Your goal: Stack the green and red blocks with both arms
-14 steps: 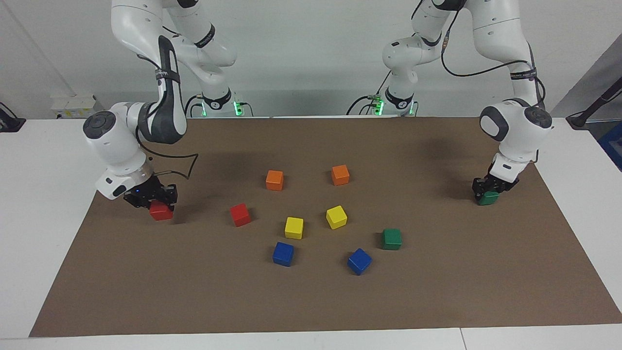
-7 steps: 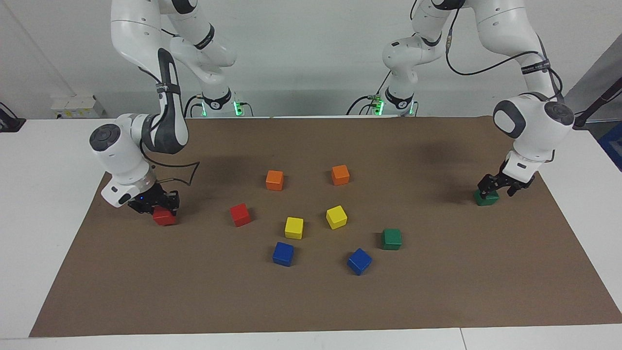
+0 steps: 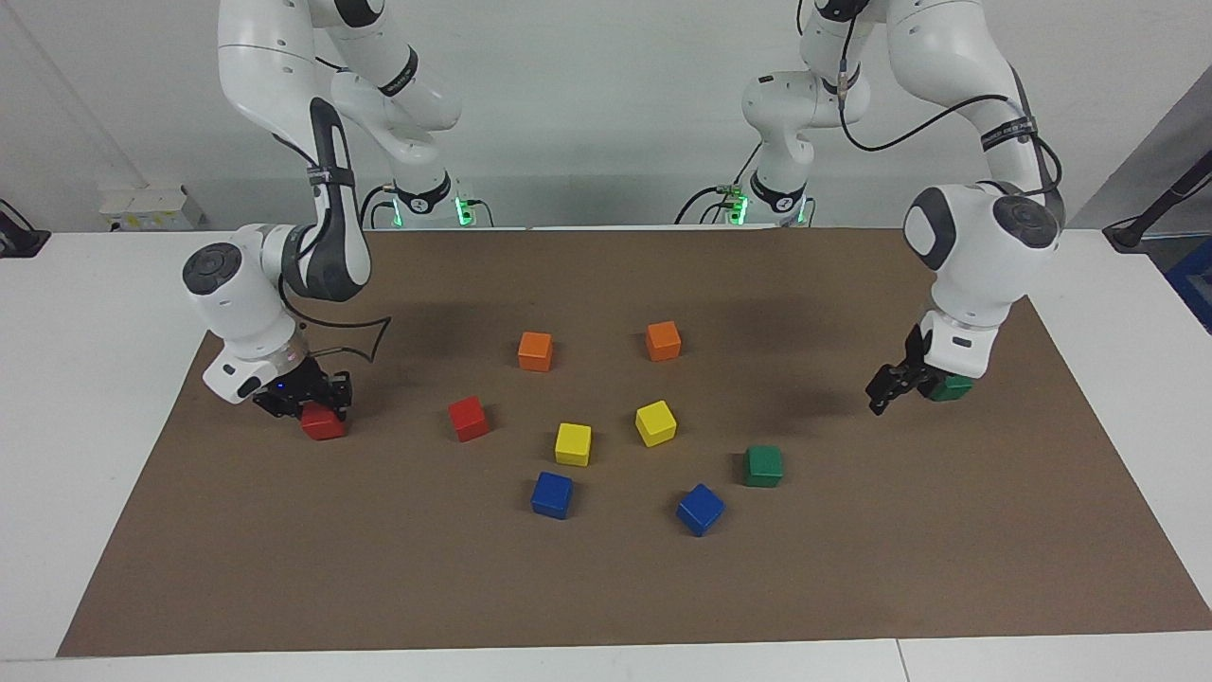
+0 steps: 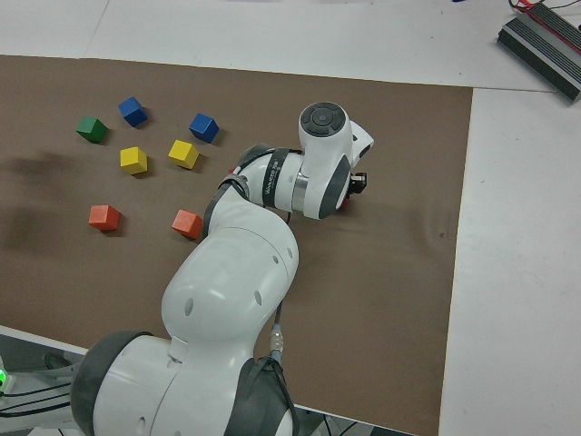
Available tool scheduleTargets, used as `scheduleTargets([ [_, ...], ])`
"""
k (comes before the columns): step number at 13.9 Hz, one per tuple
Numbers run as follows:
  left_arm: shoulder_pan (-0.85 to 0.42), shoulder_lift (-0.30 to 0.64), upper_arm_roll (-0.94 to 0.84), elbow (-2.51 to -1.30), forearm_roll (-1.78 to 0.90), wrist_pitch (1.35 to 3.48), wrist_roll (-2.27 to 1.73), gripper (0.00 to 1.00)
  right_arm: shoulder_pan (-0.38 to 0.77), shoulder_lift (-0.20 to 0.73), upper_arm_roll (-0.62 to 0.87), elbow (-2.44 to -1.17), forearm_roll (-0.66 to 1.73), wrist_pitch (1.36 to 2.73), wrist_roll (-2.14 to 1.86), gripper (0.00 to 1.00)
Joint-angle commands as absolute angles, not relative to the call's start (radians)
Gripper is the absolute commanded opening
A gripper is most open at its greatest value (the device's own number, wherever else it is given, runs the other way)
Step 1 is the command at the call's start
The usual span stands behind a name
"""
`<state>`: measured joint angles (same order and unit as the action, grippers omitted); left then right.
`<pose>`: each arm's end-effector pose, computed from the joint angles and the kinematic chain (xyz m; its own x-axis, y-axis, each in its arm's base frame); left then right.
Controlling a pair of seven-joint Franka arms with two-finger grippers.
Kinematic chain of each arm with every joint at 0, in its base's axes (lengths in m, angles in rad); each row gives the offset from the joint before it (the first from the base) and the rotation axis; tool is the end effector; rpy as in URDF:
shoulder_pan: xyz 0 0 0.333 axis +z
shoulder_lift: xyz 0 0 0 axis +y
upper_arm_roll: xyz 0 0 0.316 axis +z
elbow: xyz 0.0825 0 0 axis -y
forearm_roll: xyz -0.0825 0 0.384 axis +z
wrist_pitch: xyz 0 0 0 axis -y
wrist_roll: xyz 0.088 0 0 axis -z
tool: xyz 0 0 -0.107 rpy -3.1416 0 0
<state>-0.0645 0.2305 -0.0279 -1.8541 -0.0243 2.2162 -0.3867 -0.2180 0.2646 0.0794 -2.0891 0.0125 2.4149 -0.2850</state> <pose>0.6261 -0.0578 0.4104 0.9455 0.3060 0.1110 0.2991 -0.9513 0.0749 0.5813 -0.0820 0.3031 0.9888 0.1328 0.0675 0.1339 -0.9909 -0.0111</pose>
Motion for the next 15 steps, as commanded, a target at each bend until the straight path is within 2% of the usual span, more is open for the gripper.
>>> scheduleTargets([
  [1, -0.104, 0.291, -0.014, -1.747, -0.041, 2.184, -0.426, 1.0, -0.241, 0.261, 0.091, -2.111, 0.015, 2.444, -0.321, 0.02],
  [5, -0.202, 0.415, -0.014, -1.628, 0.013, 2.206, -0.419, 1.0, -0.241, 0.264, 0.091, -2.112, 0.015, 2.444, -0.321, 0.04],
  [6, -0.222, 0.437, -0.015, -1.623, 0.031, 2.227, -0.417, 1.0, -0.241, 0.265, 0.091, -2.112, 0.015, 2.444, -0.319, 0.06],
  [7, -0.235, 0.445, -0.017, -1.628, 0.032, 2.265, -0.414, 1.0, -0.241, 0.265, 0.091, -2.112, 0.015, 2.444, -0.319, 0.14],
  [9, -0.274, 0.48, -0.015, -1.626, 0.035, 2.316, -0.414, 1.0, -0.241, 0.265, 0.091, -2.109, 0.015, 2.441, -0.311, 1.0],
  [13, -0.29, 0.505, -0.017, -1.632, 0.075, 2.339, -0.292, 1.0, -0.23, 0.25, 0.091, -2.074, 0.015, 2.407, -0.31, 1.0],
  [15, -0.296, 0.526, -0.017, -1.634, 0.074, 2.359, -0.261, 1.0, -0.222, 0.235, 0.092, -2.027, 0.015, 2.335, -0.307, 1.0],
])
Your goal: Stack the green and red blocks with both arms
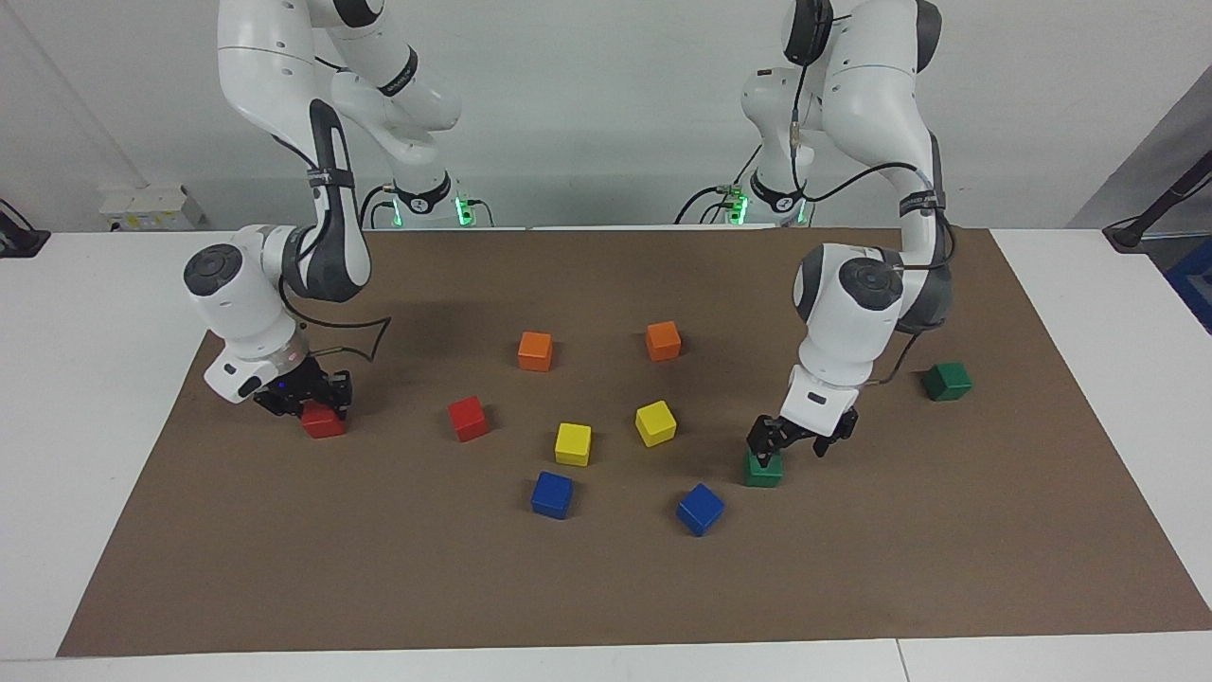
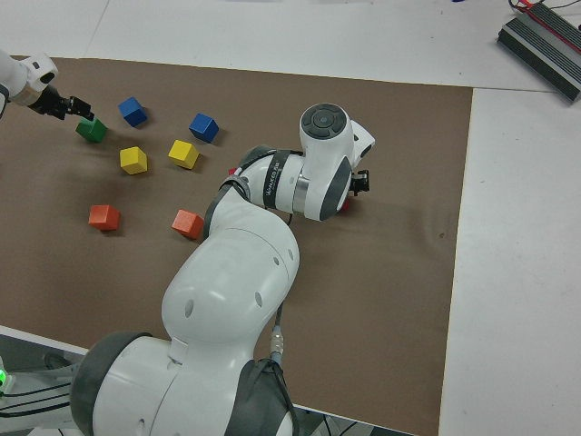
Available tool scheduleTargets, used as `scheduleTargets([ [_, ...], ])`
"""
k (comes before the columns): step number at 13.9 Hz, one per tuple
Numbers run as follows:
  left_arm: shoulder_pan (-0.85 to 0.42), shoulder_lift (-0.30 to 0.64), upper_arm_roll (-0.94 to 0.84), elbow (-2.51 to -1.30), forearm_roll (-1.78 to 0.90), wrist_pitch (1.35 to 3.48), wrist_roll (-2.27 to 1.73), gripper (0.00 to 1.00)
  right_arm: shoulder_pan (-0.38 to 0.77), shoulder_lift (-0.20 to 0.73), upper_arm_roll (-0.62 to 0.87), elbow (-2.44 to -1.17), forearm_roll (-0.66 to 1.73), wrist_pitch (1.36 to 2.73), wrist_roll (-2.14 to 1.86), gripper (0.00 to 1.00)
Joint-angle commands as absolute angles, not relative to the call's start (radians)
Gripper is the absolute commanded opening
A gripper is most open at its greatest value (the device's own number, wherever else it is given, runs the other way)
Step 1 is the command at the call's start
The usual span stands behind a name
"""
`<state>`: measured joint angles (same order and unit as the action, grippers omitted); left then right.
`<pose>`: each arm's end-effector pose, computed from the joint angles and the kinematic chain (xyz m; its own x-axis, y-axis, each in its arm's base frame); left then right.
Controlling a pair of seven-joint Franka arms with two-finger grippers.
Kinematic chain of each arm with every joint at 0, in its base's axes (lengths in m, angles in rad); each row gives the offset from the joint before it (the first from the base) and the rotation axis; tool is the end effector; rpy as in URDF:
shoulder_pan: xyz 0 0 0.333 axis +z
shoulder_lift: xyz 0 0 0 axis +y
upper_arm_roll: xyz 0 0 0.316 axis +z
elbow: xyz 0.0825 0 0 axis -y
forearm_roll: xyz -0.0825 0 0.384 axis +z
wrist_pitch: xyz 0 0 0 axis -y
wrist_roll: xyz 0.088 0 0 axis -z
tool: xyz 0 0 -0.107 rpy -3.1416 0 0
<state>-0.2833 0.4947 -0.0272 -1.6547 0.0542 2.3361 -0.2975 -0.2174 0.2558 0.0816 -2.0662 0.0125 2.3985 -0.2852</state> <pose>0.6633 -0.2094 0.3423 0.9816 -0.0395 0.1868 -0.0446 -0.9987 0.0233 0.5871 -0.0814 0.3166 0.9873 0.1359 0.0823 0.1369 -0.9906 -0.0069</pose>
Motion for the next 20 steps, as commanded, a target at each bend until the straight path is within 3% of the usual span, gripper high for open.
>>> scheduleTargets([
  [1, -0.305, 0.532, -0.017, -1.638, 0.071, 2.382, -0.261, 1.0, -0.221, 0.224, 0.094, -2.001, 0.015, 2.291, -0.298, 1.0],
  [7, -0.333, 0.548, -0.017, -1.693, 0.064, 2.463, -0.264, 0.97, -0.06, 0.225, 0.097, -1.76, -0.008, 2.004, -0.013, 1.0],
  [8, -0.333, 0.548, -0.017, -1.694, 0.064, 2.462, -0.264, 0.75, -0.026, 0.232, 0.097, -1.761, -0.008, 2.014, 0.02, 1.0],
  [10, -0.334, 0.548, -0.015, -1.694, 0.071, 2.447, -0.261, 0.19, 0.076, 0.236, 0.097, -1.769, -0.009, 2.064, 0.098, 1.0],
  [11, -0.334, 0.548, -0.014, -1.692, 0.072, 2.432, -0.259, 0.0, 0.115, 0.239, 0.097, -1.77, -0.014, 2.084, 0.182, 1.0],
  [14, -0.334, 0.546, -0.015, -1.681, 0.08, 2.395, -0.259, 0.0, 0.176, 0.235, 0.098, -1.833, -0.021, 2.12, 0.265, 1.0],
  [17, -0.331, 0.54, -0.017, -1.648, 0.06, 2.335, -0.262, 0.0, 0.193, 0.201, 0.098, -1.945, -0.021, 2.241, 0.195, 1.0],
  [20, -0.281, 0.471, -0.011, -1.64, 0.022, 2.249, -0.258, 0.0, 0.192, 0.187, 0.097, -1.994, -0.021, 2.284, 0.114, 1.0],
])
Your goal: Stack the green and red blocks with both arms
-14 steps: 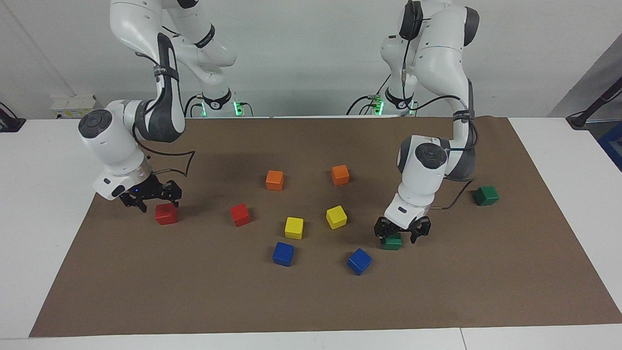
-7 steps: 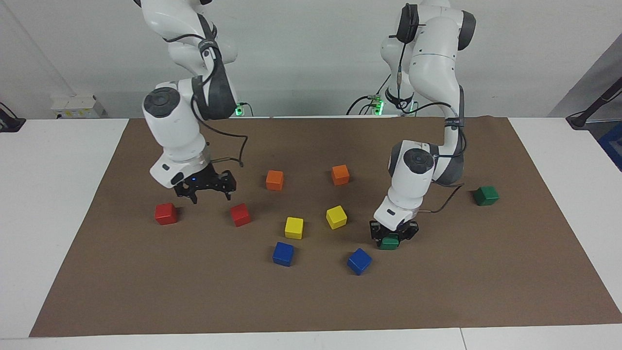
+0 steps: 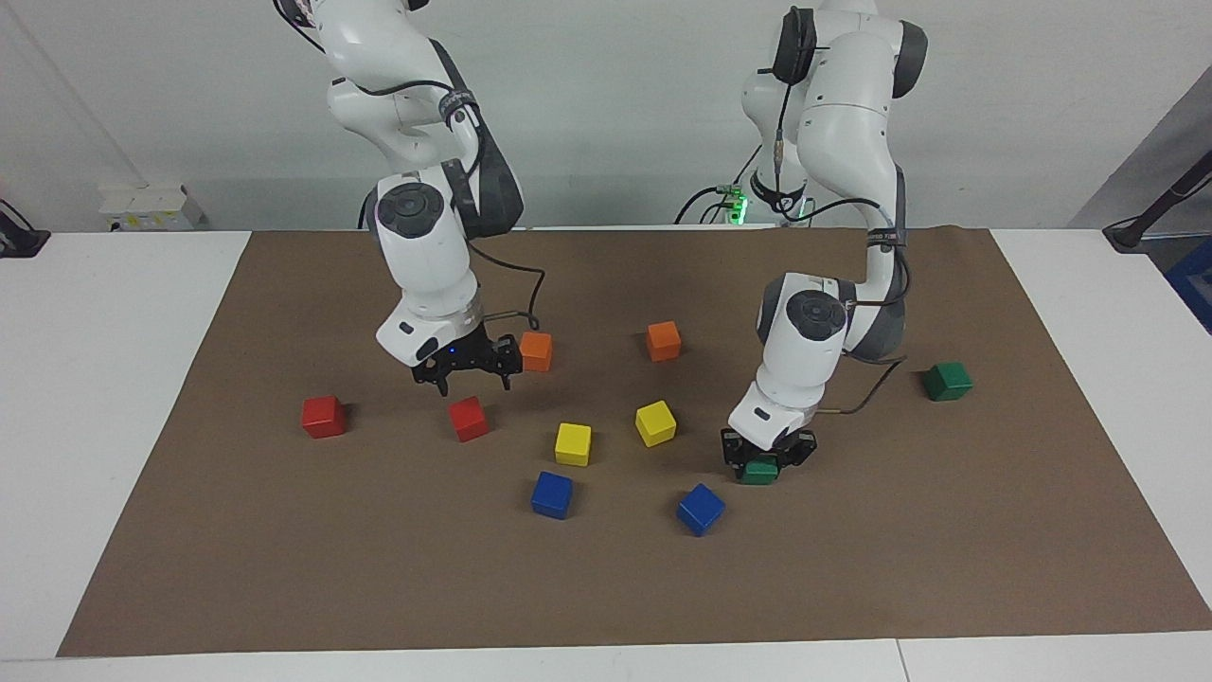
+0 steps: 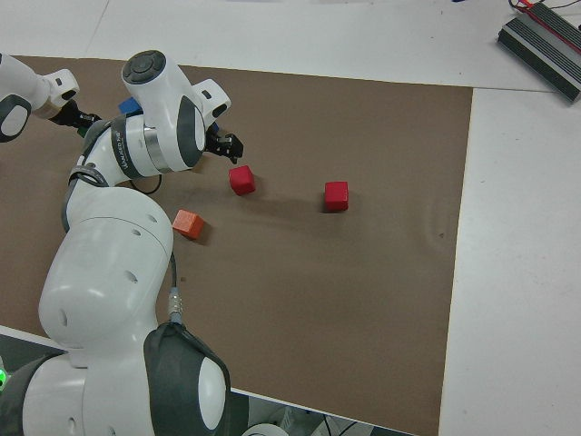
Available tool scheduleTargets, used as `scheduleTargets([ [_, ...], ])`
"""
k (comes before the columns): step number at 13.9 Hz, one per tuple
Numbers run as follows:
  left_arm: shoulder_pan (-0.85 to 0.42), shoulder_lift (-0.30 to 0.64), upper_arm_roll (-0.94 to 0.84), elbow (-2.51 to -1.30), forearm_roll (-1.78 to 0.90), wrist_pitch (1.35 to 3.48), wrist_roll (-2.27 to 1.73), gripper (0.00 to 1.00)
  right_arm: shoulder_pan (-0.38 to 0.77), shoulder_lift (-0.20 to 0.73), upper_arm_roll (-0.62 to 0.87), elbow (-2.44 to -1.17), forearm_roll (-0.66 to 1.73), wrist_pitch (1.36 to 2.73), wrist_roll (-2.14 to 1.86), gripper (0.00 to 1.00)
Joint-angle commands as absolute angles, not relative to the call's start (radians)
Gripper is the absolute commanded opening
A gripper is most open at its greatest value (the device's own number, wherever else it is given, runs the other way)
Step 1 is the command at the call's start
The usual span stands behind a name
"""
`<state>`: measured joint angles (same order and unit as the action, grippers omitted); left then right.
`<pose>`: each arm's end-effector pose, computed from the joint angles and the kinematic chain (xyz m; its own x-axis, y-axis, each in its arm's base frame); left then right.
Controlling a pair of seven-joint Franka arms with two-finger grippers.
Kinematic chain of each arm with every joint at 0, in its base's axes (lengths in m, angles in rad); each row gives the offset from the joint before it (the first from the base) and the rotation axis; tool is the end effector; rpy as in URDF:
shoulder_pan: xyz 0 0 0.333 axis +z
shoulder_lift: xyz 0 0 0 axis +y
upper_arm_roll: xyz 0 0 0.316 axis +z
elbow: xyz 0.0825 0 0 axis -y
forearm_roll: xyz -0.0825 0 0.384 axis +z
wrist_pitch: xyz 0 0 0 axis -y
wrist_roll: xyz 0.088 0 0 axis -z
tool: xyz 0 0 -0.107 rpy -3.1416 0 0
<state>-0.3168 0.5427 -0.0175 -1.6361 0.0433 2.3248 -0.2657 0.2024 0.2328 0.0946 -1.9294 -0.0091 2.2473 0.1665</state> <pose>0.6609 -0.2270 0.3163 0.9849 -0.0907 0.1471 -0.0935 -0.9955 0.0126 0.5886 0.1772 0.3773 0.9880 0.1304 0.0825 0.1331 -0.9907 -0.0283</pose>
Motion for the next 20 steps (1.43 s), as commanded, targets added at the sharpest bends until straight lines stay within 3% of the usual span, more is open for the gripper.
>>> scheduleTargets([
  [1, -0.255, 0.441, -0.011, -1.65, 0.021, 2.221, -0.256, 0.0, 0.192, 0.186, 0.097, -1.996, -0.021, 2.284, 0.109, 1.0],
  [10, 0.087, 0.109, -0.011, -1.995, 0.02, 2.203, 0.24, 0.0, 0.181, 0.21, 0.097, -2.052, -0.021, 2.408, 0.054, 1.0],
  [20, 0.287, 0.014, -0.011, -2.196, -0.167, 2.348, 0.566, 0.0, 0.152, 0.255, 0.097, -2.051, -0.023, 2.468, -0.002, 1.0],
])
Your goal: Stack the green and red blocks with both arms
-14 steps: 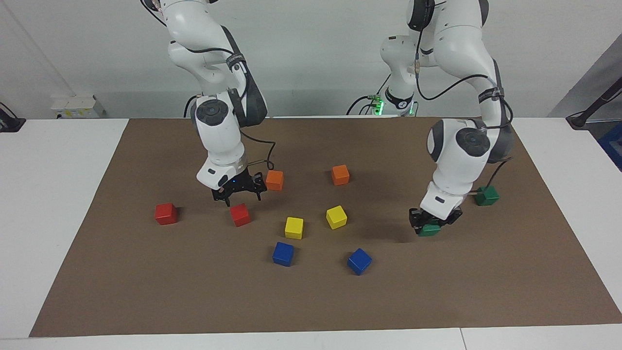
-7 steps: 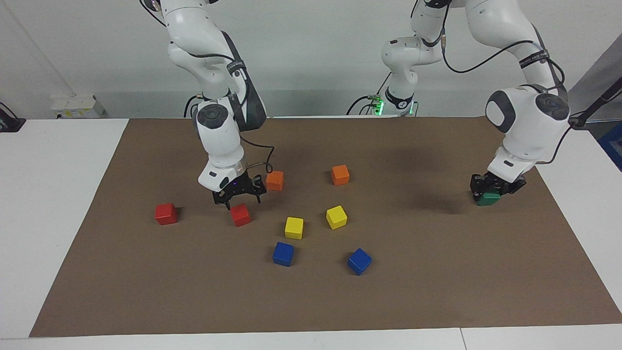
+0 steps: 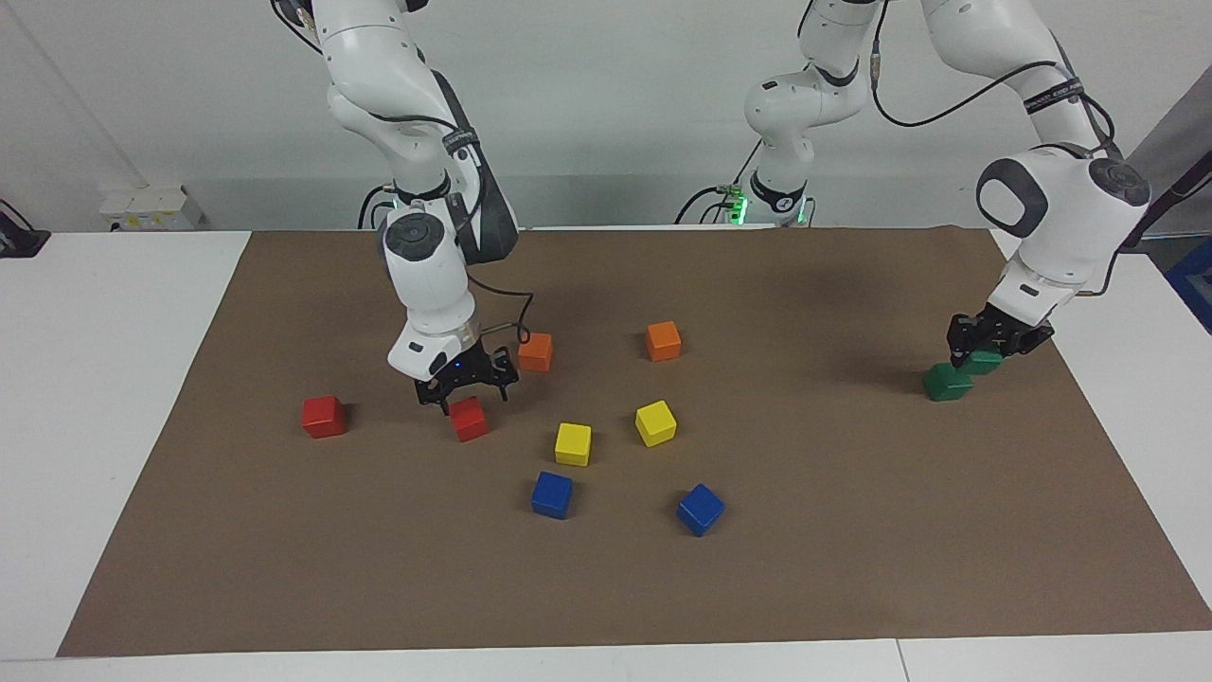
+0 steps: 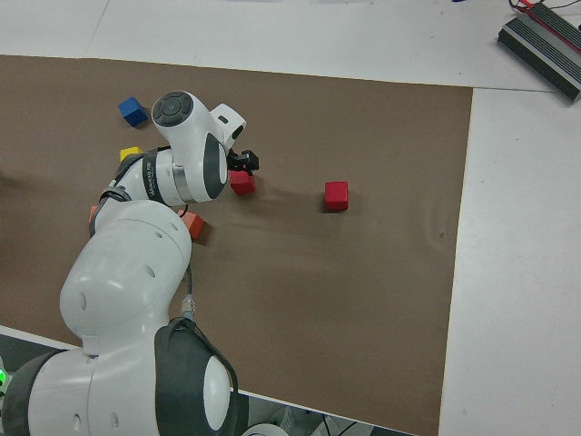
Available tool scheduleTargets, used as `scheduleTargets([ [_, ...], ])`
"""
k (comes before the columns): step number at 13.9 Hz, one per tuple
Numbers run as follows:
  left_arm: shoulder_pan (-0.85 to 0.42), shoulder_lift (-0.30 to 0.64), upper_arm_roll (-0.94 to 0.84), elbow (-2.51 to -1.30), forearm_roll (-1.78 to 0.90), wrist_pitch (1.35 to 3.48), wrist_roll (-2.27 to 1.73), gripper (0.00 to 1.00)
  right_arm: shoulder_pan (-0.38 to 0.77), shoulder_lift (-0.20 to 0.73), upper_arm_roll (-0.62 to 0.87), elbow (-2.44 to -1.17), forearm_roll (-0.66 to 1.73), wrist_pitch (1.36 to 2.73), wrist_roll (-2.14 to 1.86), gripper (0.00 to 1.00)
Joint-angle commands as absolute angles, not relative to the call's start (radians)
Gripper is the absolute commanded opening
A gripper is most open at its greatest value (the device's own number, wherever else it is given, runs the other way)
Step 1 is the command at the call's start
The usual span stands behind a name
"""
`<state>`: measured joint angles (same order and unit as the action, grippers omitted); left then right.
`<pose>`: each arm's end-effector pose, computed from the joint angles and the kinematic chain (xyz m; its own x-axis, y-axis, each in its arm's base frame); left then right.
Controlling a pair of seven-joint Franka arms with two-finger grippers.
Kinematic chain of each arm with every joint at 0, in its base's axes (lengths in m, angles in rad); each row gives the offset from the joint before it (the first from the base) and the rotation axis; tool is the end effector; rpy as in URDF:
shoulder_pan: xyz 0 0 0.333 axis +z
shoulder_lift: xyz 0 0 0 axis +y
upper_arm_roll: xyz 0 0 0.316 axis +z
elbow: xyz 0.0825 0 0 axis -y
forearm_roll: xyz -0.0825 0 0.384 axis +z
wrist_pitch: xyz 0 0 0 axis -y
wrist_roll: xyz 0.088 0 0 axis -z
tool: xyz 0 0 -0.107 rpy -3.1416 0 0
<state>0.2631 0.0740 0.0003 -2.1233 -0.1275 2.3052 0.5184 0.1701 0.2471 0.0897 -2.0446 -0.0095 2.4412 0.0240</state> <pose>0.5454 0.1444 0.3870 0.9755 -0.1693 0.1407 -0.1763 -0.9836 0.0383 0.5834 0.1533 0.3356 0.9611 0.2320 0.1496 0.2373 -0.9713 -0.0184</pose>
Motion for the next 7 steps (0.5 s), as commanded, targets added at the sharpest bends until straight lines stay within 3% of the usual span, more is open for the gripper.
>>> scheduleTargets([
  [1, 0.287, 0.005, -0.011, -2.216, -0.169, 2.373, 0.566, 0.0, 0.149, 0.262, 0.097, -2.049, -0.023, 2.477, -0.003, 1.0],
  [4, 0.278, -0.014, -0.011, -2.302, -0.173, 2.511, 0.558, 0.0, 0.149, 0.275, 0.097, -2.045, -0.023, 2.479, -0.003, 1.0],
  [7, 0.246, 0.001, -0.009, -2.304, -0.173, 2.54, 0.543, 0.0, 0.15, 0.281, 0.097, -2.045, -0.023, 2.48, -0.003, 1.0],
])
